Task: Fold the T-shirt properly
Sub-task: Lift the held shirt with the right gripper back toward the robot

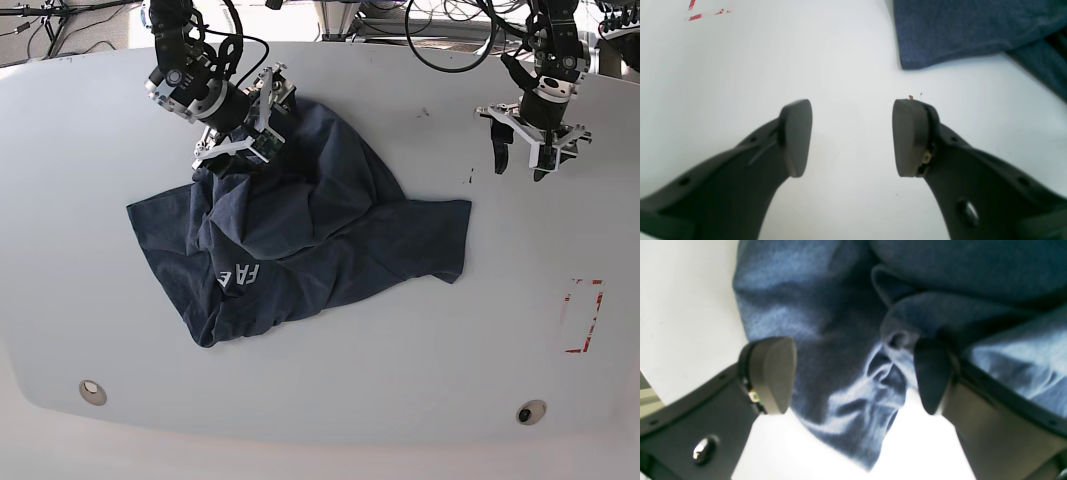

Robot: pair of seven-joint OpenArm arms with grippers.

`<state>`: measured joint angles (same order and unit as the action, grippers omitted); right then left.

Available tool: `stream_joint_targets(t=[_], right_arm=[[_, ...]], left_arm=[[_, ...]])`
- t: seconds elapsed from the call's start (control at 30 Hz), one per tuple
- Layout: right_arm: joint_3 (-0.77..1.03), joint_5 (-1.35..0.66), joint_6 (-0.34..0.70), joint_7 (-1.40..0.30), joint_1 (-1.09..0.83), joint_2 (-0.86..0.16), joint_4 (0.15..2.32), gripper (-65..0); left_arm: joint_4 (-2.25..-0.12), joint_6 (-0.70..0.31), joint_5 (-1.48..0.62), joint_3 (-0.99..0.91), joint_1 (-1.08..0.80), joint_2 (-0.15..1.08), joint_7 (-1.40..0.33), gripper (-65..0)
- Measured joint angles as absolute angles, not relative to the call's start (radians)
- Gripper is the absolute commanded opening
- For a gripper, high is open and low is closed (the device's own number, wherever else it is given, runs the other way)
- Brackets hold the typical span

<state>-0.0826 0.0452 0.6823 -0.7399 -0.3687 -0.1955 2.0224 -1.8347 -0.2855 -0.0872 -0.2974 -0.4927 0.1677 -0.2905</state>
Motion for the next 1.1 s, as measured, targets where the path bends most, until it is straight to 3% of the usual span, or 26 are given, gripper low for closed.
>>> stream_joint_targets(t=[0.2, 0.4, 1.1], right_arm=[[-0.021, 0.049, 0.685, -0.735, -0.411, -0.147, 2.023, -13.2], [-0.006, 0.048, 0.688, -0.662, -0.456, -0.13, 2.024, -13.2], [0.132, 0.049, 0.689, -0.617, -0.496, -0.056, 2.024, -13.2]], left_arm=[[-1.835, -0.286, -0.088, -0.296, -0.49, 0.166, -0.29, -27.2], [-1.835, -0.286, -0.087, -0.297, -0.48, 0.167, -0.29, -18.9], [-1.835, -0.289, -0.09, -0.291, -0.48, 0.167, -0.288, -19.2]])
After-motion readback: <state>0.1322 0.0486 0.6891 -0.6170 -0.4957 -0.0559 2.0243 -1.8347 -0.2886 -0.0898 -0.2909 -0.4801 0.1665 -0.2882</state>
